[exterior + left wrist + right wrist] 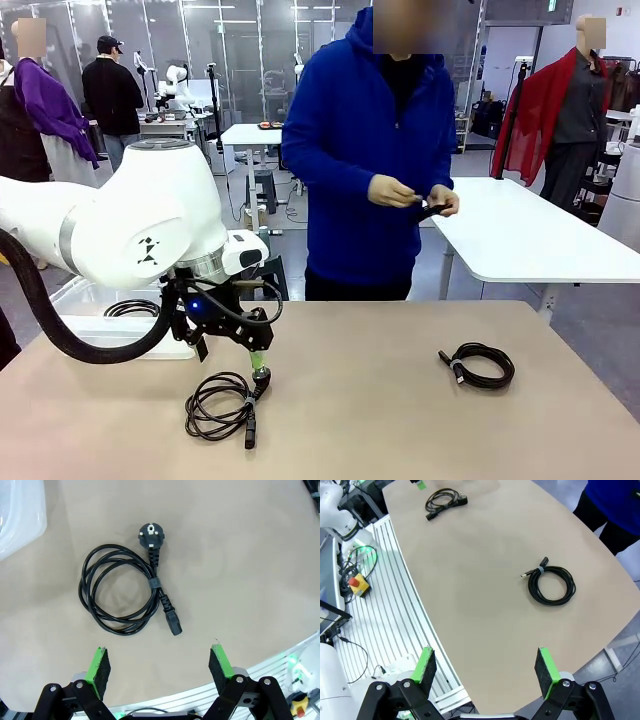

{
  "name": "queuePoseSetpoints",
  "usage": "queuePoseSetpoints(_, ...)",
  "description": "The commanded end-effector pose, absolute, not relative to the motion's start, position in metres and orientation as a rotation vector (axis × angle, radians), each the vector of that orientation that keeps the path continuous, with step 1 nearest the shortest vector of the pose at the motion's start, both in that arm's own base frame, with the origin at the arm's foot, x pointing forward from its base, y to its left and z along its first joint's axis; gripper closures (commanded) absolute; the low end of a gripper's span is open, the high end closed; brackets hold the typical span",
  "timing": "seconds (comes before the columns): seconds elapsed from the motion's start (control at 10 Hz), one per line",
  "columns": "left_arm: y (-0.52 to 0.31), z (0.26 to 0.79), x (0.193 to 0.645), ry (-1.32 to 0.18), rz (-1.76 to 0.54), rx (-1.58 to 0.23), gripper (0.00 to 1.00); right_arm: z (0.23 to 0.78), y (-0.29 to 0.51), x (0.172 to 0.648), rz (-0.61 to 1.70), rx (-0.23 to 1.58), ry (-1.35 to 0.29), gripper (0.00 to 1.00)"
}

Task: Organize and store the cables.
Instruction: Place the Power Cable into the Organizing box.

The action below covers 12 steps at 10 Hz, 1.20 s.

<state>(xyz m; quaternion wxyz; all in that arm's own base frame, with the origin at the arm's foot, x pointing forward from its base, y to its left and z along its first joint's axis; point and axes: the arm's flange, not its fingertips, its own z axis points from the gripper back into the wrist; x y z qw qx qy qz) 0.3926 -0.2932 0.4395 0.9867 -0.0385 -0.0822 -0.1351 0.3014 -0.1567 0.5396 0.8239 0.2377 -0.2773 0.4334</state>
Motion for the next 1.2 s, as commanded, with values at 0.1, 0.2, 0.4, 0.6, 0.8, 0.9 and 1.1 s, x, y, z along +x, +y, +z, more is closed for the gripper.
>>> queuePoseSetpoints(0.1, -0.302, 0.426, 0.404, -0.15, -0.234, -0.065, 0.0, 0.54, -0.155, 0.303, 0.925, 0.514, -0.599, 0.0)
queuePoseSetpoints(0.2, -0.306, 0.42, 0.409, -0.143, -0.217, -0.051, 0.0, 0.54, -0.155, 0.303, 0.925, 0.514, -0.599, 0.0)
queuePoseSetpoints(0.4, -0.312, 0.408, 0.418, -0.13, -0.21, -0.048, 0.0, 0.54, -0.155, 0.303, 0.925, 0.514, -0.599, 0.0)
queuePoseSetpoints(0.6, -0.315, 0.397, 0.423, -0.122, -0.199, -0.058, 0.0, 0.54, -0.155, 0.303, 0.925, 0.514, -0.599, 0.0)
queuePoseSetpoints(0.8, -0.319, 0.39, 0.424, -0.096, -0.171, -0.047, 0.0, 0.54, -0.155, 0.303, 0.925, 0.514, -0.599, 0.0)
queuePoseSetpoints(0.9, -0.32, 0.385, 0.425, -0.077, -0.167, -0.052, 0.0, 0.54, -0.155, 0.303, 0.925, 0.514, -0.599, 0.0)
queuePoseSetpoints(1.1, -0.322, 0.38, 0.423, -0.068, -0.153, -0.048, 0.0, 0.54, -0.155, 0.303, 0.925, 0.514, -0.599, 0.0)
